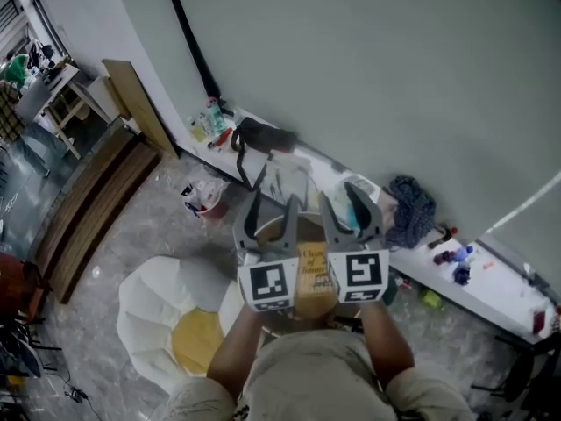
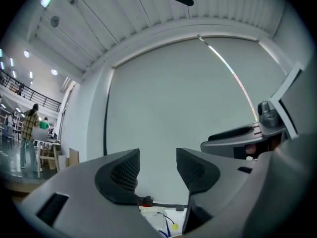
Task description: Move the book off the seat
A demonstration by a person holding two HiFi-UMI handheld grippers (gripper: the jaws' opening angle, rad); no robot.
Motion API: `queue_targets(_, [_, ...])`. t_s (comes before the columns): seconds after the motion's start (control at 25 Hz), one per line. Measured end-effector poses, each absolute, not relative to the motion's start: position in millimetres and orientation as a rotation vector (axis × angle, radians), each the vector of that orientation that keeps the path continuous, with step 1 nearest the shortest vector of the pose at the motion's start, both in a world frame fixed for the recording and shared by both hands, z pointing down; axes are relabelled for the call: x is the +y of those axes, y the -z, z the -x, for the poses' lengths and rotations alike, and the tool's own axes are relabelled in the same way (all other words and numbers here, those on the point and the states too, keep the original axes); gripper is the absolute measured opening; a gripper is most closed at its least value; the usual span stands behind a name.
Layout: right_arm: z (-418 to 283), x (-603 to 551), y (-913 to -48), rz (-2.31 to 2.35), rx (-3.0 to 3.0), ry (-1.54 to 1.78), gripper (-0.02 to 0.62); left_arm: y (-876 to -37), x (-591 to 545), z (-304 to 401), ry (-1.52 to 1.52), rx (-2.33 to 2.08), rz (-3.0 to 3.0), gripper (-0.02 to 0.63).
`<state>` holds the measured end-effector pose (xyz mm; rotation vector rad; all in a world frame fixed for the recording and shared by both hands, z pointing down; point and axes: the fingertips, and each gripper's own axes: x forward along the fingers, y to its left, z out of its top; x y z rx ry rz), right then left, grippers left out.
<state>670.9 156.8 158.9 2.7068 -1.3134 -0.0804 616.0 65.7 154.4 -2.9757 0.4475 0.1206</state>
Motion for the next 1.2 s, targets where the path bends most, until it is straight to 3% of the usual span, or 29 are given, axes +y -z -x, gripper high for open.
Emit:
queue_targets(0.08, [-669.0, 155.8, -157.8, -2.712, -1.326, 0.086, 0.187, -153.6, 62.8, -612.3, -0.143, 0.482, 2.979, 0.212])
queue_targets(0.16, [-668.3, 153.9, -155.3, -2.712, -1.348, 0.098, 0.186, -151.5, 58.2, -609.4, -0.165, 0.530, 2.978, 0.129])
queue_targets(0.28, [-669.2, 152.5, -152.0, -2.706, -1.360, 0.117, 0.047, -148.6, 56.6, -607.6, -0.188, 0.542, 2.993, 0.003])
queue_targets(0.32, [-669.6, 152.9, -150.9, -2.708, -1.352, 0.121, 0.005, -147.9, 57.8, -607.2, -0.187, 0.527, 3.003, 0.003])
queue_targets(1.2, [-663.9, 148.8, -148.0, -2.678, -1.341, 0.145, 0.005, -150.8, 51.6, -597.2, -0.183, 0.572, 3.075, 0.002])
